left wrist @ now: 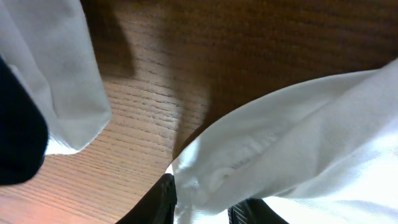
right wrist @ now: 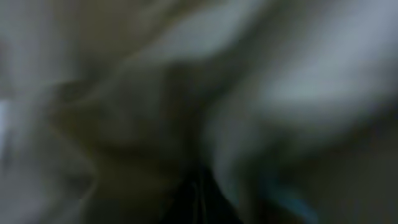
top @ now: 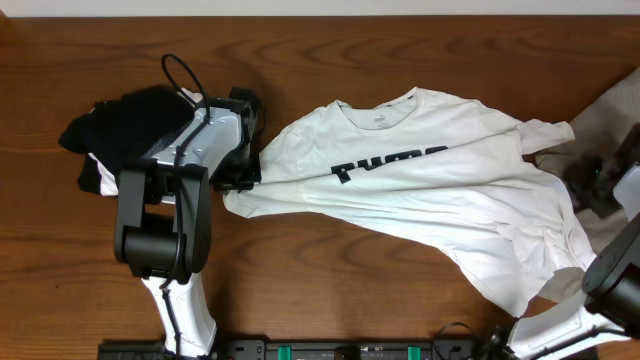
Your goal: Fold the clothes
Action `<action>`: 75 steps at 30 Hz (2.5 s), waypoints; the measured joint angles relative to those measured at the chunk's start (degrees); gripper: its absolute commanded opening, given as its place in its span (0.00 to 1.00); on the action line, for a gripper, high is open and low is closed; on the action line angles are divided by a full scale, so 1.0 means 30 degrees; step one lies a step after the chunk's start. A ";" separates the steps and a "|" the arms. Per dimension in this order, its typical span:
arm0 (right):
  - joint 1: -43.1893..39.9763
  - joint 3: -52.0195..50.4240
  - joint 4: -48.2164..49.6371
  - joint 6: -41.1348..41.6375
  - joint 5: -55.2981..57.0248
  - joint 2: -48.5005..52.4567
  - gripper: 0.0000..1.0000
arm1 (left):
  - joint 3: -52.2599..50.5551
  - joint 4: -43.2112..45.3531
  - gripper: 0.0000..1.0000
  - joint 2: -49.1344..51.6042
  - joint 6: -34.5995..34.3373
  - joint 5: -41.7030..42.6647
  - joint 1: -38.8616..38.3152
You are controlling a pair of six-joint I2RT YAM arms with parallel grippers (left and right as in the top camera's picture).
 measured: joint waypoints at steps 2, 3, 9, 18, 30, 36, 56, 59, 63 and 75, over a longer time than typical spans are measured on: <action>-0.0670 0.0000 0.0000 0.0000 0.1501 0.0066 0.01 | 0.0000 0.0000 0.29 0.0000 0.0000 0.0153 0.0000; -0.1064 0.0051 -0.0015 -0.0007 0.2229 0.0058 0.01 | 0.0000 0.0000 0.29 0.0000 0.0000 0.0226 0.0000; -0.3971 0.2841 -0.1967 -0.0291 0.4765 0.0051 0.01 | -0.0007 -0.0007 0.30 0.0000 0.0000 0.0423 0.0000; -0.4539 0.9071 -0.6113 -0.1530 -0.1290 -0.0678 0.11 | -0.0007 0.0007 0.34 0.0000 -0.0087 0.0474 0.0000; -0.0168 0.4911 -0.7672 -0.1938 -0.5195 -0.0962 0.88 | -0.0007 0.0051 0.36 0.0000 -0.0124 0.0474 0.0000; 0.0860 0.0495 -0.2463 -0.0860 -0.3308 -0.0925 0.52 | -0.0007 0.0051 0.36 0.0000 -0.0131 0.0474 0.0000; -0.4255 0.9391 -0.5989 -0.0670 0.3147 -0.0729 0.01 | -0.0007 0.0080 0.36 0.0000 -0.0131 0.0546 0.0000; -0.4364 1.0601 -0.5974 -0.1239 0.2310 -0.0801 0.01 | -0.0007 0.0102 0.36 0.0000 -0.0124 0.0546 0.0000; -0.4335 1.0688 -0.4597 -0.1894 0.1457 -0.0772 0.01 | -0.0007 0.0095 0.36 0.0000 -0.0131 0.0546 -0.0007; -0.4707 1.4877 -0.2987 -0.2652 0.0138 -0.0714 0.01 | -0.0007 0.0087 0.36 0.0000 -0.0124 0.0546 0.0000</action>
